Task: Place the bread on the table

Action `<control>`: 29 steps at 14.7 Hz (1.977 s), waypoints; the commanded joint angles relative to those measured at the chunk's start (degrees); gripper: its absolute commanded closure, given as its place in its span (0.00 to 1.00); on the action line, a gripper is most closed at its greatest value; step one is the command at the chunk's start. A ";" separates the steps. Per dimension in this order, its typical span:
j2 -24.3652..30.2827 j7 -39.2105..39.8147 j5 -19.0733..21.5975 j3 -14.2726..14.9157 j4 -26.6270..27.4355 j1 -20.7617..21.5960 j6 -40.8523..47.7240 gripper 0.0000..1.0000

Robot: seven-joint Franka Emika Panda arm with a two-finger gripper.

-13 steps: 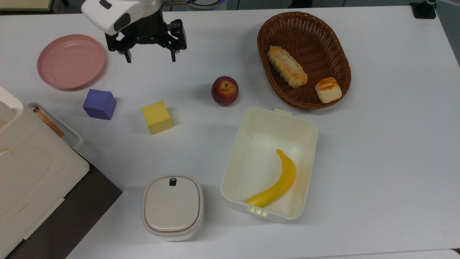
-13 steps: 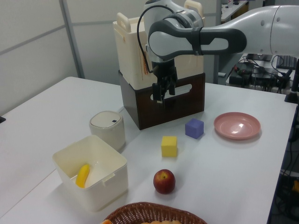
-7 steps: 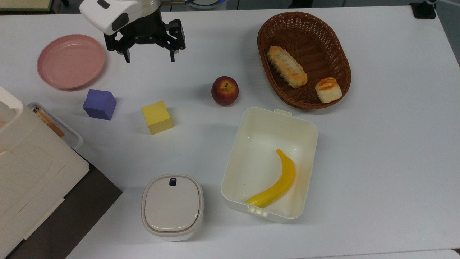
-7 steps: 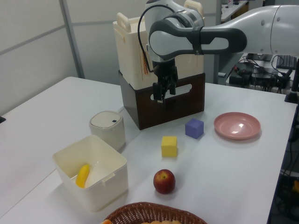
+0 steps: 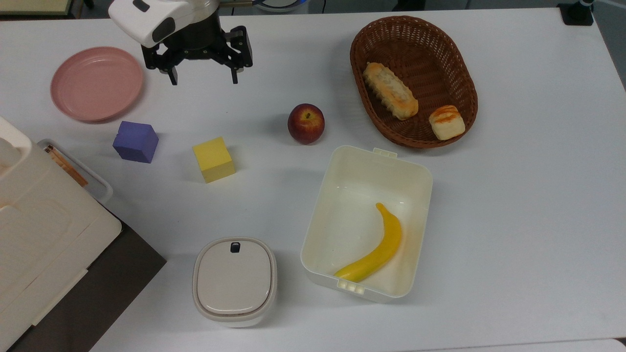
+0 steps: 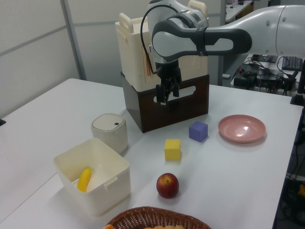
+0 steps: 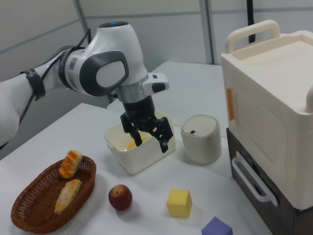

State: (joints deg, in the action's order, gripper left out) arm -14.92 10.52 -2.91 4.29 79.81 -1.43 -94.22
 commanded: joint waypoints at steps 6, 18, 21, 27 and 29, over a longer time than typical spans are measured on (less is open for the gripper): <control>1.48 -0.41 0.62 -0.33 1.05 0.20 1.14 0.00; 1.12 0.47 0.62 -1.57 2.54 4.06 3.43 0.00; 0.77 0.73 1.15 -1.65 2.72 7.14 5.36 0.00; 0.51 -2.24 2.55 -1.57 3.16 17.24 8.97 0.00; -0.10 -4.71 4.83 -1.57 3.42 19.00 8.71 0.00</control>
State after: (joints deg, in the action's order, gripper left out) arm -15.39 9.25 -1.02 2.01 81.86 14.48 -86.05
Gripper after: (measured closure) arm 0.000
